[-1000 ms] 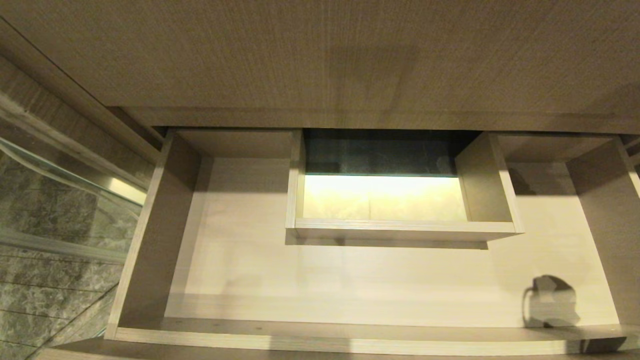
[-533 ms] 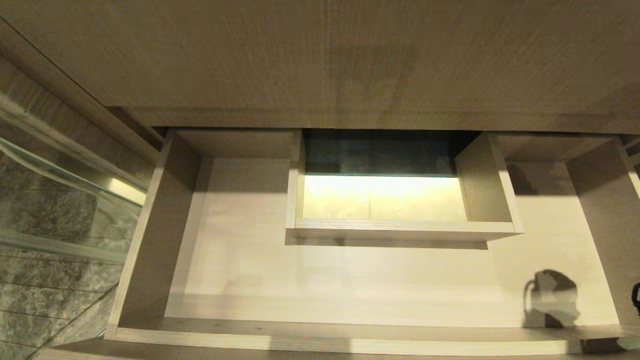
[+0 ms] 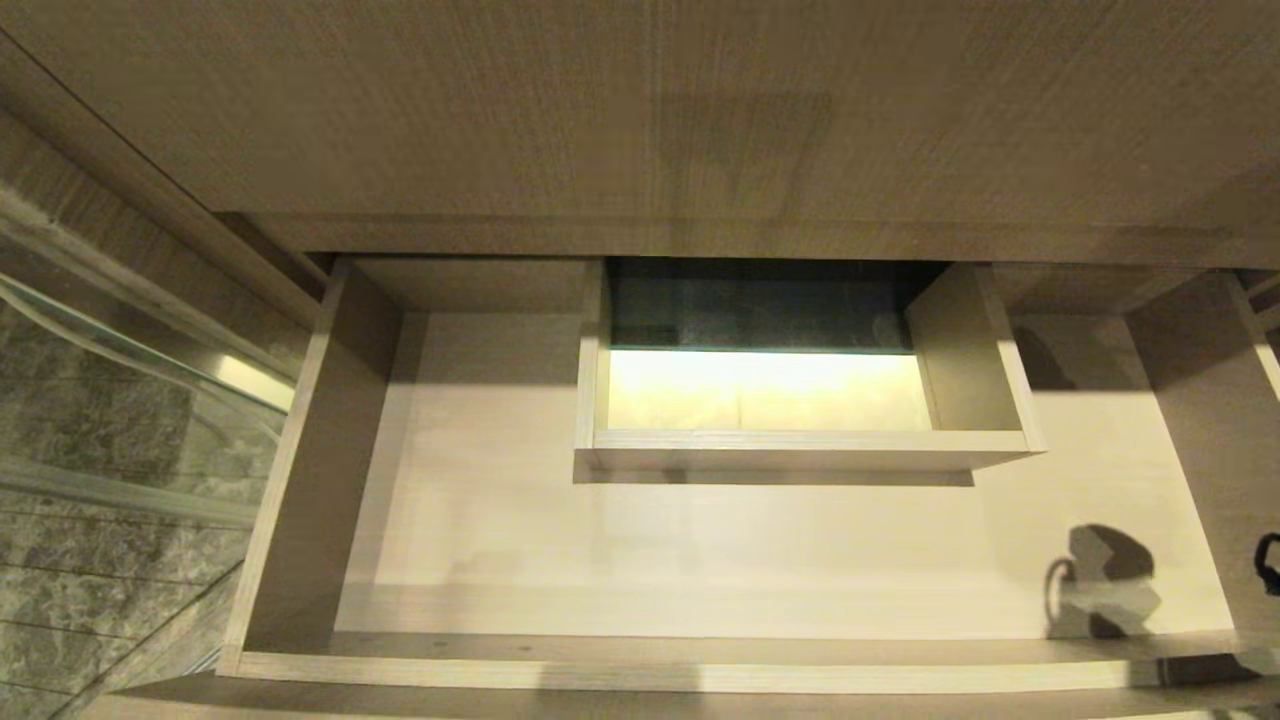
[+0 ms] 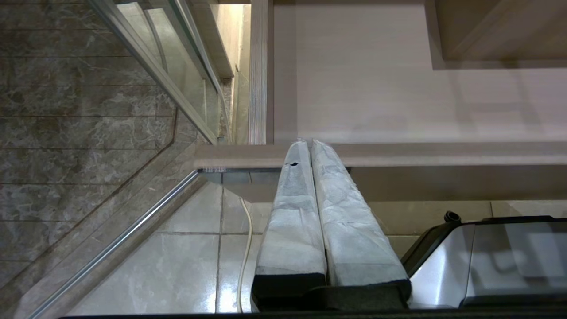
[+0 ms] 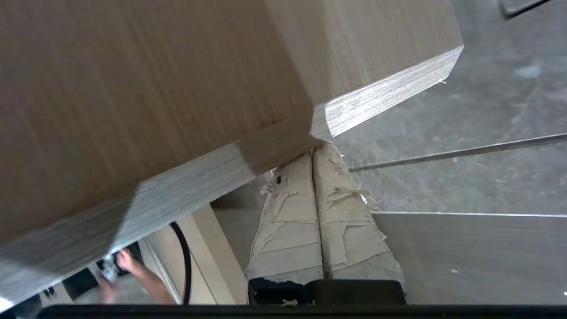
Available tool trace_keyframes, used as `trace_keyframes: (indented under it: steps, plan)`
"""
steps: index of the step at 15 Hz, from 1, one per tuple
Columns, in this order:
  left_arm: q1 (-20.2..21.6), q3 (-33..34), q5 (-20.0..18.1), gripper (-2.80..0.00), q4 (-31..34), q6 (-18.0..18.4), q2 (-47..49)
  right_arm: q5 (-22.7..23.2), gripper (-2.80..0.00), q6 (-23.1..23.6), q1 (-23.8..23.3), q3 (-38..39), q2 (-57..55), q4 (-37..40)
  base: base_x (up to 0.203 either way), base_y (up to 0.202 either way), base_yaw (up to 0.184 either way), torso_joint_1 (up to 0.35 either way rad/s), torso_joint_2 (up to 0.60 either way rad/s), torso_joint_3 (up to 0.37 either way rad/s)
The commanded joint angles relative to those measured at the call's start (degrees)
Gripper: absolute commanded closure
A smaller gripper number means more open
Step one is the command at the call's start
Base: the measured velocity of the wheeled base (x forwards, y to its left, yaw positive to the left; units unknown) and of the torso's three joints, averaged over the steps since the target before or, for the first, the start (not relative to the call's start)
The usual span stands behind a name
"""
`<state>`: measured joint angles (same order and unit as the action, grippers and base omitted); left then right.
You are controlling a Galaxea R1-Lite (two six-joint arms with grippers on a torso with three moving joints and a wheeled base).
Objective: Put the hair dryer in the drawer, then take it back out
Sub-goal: Close the drawer
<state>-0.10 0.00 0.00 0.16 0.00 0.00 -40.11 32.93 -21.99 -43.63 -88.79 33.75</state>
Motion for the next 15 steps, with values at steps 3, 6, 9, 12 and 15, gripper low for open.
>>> trace_keyframes:
  steps: [3,6,9,12,15]
  plan:
    - [0.0,0.1,0.0,0.0,0.0,0.0,0.0,0.0,0.0,0.1,0.0,0.4,2.2,-3.8,0.0,0.0,0.0,0.0,0.0,0.0]
    - [0.0,0.1,0.0,0.0,0.0,0.0,0.0,0.8,0.0,0.1,0.0,0.4,3.3,-5.1,0.0,0.0,0.0,0.0,0.0,0.0]
    - [0.0,0.1,0.0,0.0,0.0,0.0,0.0,1.6,0.0,0.1,0.0,0.4,4.7,-7.2,0.0,0.0,0.0,0.0,0.0,0.0]
    - [0.0,0.1,0.0,0.0,0.0,0.0,0.0,3.4,0.0,0.2,0.0,0.1,5.9,-9.2,0.0,0.0,0.0,0.0,0.0,0.0]
    - [0.0,0.1,0.0,0.0,0.0,0.0,0.0,3.5,0.0,0.4,0.1,-0.1,6.7,-12.5,0.0,0.0,0.0,0.0,0.0,0.0]
